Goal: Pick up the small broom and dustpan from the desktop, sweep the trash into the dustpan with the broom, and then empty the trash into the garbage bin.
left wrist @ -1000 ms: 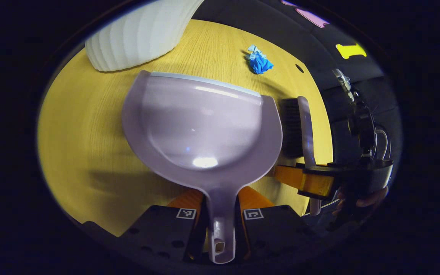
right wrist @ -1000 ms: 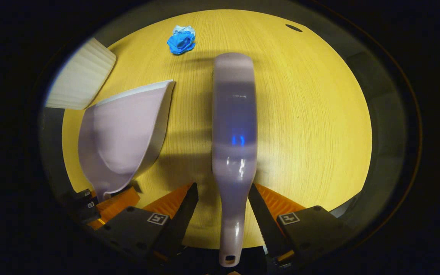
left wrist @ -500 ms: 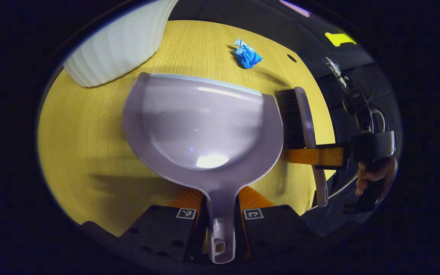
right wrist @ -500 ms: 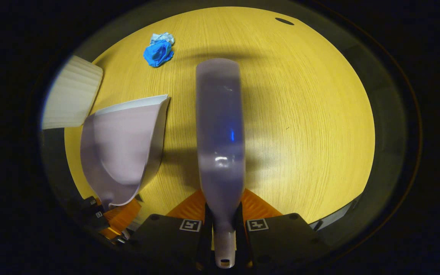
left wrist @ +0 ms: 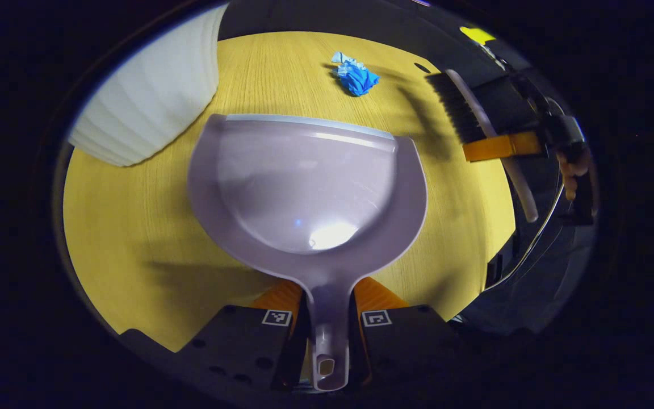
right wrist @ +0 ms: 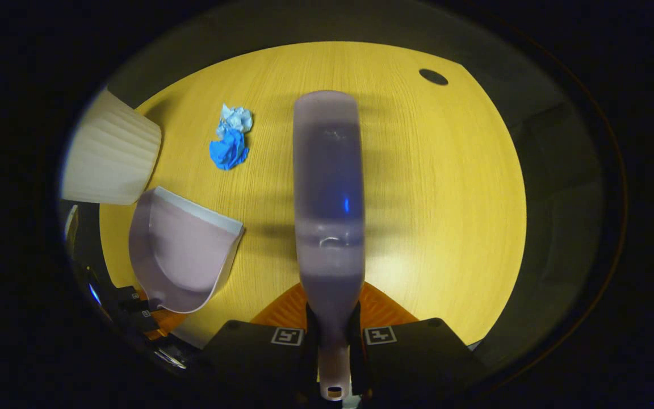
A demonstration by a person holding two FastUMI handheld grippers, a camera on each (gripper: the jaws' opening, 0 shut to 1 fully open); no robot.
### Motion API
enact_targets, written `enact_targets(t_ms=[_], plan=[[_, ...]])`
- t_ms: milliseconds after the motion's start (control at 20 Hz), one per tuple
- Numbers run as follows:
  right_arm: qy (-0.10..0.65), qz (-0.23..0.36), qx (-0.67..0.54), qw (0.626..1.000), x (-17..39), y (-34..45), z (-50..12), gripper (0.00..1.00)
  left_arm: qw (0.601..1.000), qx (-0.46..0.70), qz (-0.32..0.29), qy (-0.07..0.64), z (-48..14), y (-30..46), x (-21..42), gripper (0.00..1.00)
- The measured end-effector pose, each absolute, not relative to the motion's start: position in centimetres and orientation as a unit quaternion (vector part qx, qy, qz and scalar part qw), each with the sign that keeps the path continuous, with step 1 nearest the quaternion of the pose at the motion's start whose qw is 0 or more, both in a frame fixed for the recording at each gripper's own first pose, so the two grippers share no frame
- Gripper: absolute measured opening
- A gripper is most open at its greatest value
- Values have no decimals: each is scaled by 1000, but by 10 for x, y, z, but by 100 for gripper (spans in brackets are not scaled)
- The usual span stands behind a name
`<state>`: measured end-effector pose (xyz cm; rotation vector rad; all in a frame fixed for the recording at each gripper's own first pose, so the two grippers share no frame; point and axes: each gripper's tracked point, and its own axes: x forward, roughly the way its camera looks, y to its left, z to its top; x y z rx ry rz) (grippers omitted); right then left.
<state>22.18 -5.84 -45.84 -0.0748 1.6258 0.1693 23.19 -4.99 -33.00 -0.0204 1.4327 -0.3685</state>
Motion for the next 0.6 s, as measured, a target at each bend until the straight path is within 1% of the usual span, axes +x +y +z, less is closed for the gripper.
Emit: enact_targets(t_ms=[100, 250, 450, 600], plan=[[711, 93, -85, 692, 256, -63, -464, 25, 733, 23, -173, 658, -326, -40, 239, 29], [696, 117, -112, 699, 302, -48, -477, 24, 726, 59, -192, 658, -318, -30, 253, 29], [692, 154, -180, 682, 332, -32, -506, 24, 714, 84, -209, 663, -318, -23, 266, 29], [699, 166, -165, 676, 338, -11, -521, 24, 707, 101, -220, 664, -319, -18, 272, 29]])
